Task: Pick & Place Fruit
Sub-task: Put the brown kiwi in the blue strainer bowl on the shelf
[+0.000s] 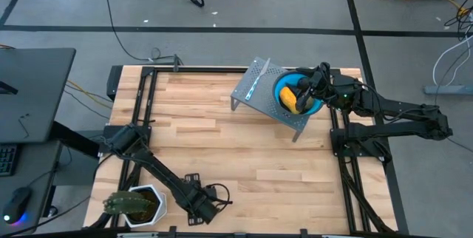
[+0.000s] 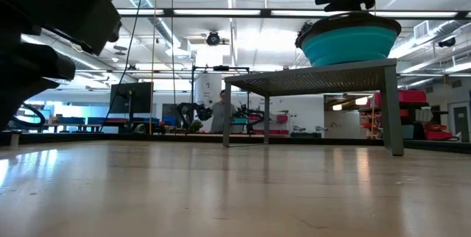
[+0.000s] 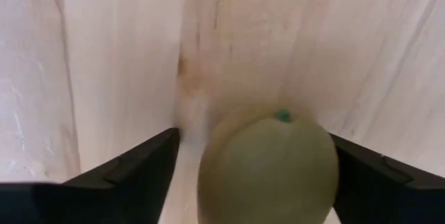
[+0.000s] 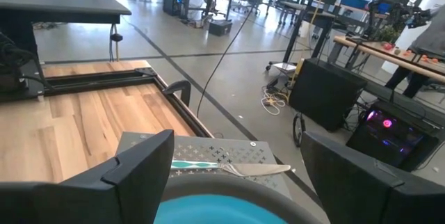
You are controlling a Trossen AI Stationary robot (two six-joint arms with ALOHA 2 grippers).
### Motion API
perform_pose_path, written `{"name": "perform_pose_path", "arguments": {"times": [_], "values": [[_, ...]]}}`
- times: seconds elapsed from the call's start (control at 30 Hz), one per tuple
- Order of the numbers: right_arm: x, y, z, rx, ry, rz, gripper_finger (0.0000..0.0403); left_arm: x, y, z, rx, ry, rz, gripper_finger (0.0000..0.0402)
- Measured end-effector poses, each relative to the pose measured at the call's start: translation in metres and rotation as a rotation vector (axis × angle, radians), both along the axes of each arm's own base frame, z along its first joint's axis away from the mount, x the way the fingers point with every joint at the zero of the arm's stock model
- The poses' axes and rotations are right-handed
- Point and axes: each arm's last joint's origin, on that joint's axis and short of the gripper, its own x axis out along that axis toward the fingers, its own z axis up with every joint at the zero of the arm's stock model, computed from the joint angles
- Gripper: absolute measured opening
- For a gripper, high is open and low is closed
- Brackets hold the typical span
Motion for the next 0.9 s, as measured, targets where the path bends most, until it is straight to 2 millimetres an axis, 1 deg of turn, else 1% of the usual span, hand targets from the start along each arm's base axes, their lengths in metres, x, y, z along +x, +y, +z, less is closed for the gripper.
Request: {"name": "perform_pose_path", "arguments": {"times": [0.17, 0.3, 0.4, 0.5, 0.57, 0.67, 0.8, 0.9], "values": [[0.0, 0.0, -0.001, 0.011, 0.004, -0.001, 0.0325, 0.006, 0.006, 0.004, 0.001, 0.022, -0.023, 0.027], [0.0, 0.0, -0.001, 0.012, 0.007, 0.0, 0.0325, 0.015, 0.012, 0.019, 0.027, 0.02, -0.055, 0.0233], [0.0, 0.0, -0.001, 0.012, 0.008, 0.0, 0.0325, 0.025, 0.018, 0.034, 0.073, -0.016, -0.082, 0.0223], [0.0, 0.0, -0.002, 0.012, 0.01, 0.0, 0.0325, 0.034, 0.023, 0.052, 0.145, -0.069, -0.13, 0.0232], [0.0, 0.0, -0.002, 0.013, 0.015, -0.001, 0.0325, 0.041, 0.027, 0.063, 0.213, -0.125, -0.173, 0.0242], [0.0, 0.0, -0.002, 0.015, 0.014, 0.004, 0.0325, 0.054, 0.036, 0.083, 0.357, -0.24, -0.232, 0.0248], [0.001, 0.002, -0.002, 0.038, 0.005, 0.078, 0.0325, 0.071, 0.049, 0.108, 0.63, -0.399, -0.269, 0.0239], [0.002, 0.004, -0.002, 0.04, 0.011, 0.162, 0.0325, 0.08, 0.056, 0.122, 0.805, -0.488, -0.265, 0.0232]]}}
